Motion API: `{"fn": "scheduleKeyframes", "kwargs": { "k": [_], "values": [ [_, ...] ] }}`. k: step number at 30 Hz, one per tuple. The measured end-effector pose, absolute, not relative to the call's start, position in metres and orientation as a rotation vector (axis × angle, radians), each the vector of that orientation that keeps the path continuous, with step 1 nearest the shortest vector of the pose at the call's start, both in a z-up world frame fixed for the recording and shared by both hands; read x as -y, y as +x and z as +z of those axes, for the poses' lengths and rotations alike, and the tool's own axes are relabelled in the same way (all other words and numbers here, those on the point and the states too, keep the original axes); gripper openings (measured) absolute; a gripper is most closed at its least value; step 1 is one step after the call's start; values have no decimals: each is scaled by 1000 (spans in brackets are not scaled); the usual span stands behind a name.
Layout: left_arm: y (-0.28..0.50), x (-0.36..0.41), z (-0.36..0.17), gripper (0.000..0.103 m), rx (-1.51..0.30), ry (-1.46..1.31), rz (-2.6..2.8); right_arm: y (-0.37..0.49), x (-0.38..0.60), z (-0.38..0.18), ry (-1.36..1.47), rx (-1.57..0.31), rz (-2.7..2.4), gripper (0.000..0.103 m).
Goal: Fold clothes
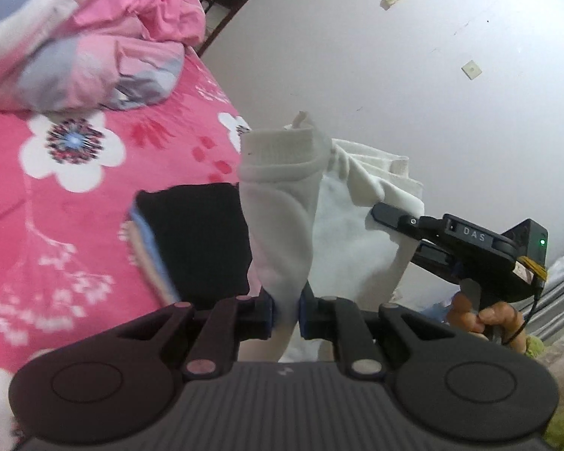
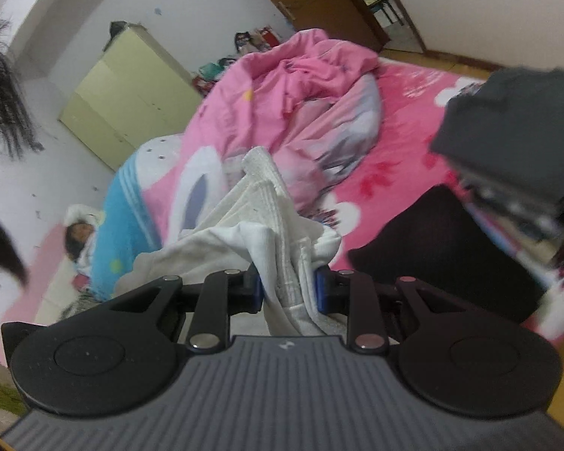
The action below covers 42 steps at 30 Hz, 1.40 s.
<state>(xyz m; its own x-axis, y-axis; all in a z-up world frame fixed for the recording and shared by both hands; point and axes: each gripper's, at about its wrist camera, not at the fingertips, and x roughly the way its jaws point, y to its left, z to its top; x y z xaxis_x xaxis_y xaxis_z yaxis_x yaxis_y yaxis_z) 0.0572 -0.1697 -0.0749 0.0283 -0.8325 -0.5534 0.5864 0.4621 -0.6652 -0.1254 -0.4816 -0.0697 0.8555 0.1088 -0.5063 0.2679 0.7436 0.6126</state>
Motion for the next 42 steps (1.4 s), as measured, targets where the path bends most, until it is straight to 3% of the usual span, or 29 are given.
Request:
{"fn": "scheduleKeyframes", "kwargs": {
  "k": [8, 14, 18, 26, 29, 32, 34, 37, 42],
  "values": [
    [118, 257, -173, 13, -1189, -398, -908, -36, 600, -133, 705, -704, 24, 23],
    [193, 303, -287, 12, -1222, -385, -701, 65, 656, -252, 680, -853, 123, 22],
    [202, 308, -291, 12, -1217, -372, -687, 85, 665, -273, 669, -870, 166, 22],
    [202, 310, -292, 13, -1209, -424, -662, 86, 671, -262, 648, -860, 183, 22],
    [212, 306, -315, 23, -1260, -471, -623, 97, 667, -285, 617, -894, 165, 21],
    [214, 295, -311, 36, -1261, -491, -604, 103, 655, -281, 530, -920, 152, 27],
    [213, 287, -302, 53, -1247, -492, -597, 98, 652, -268, 492, -926, 128, 34],
    [203, 271, -285, 61, -1246, -495, -586, 74, 651, -249, 474, -943, 91, 46],
    [170, 251, -274, 68, -1333, -449, -594, 11, 651, -220, 495, -982, 26, 55]
  ]
}}
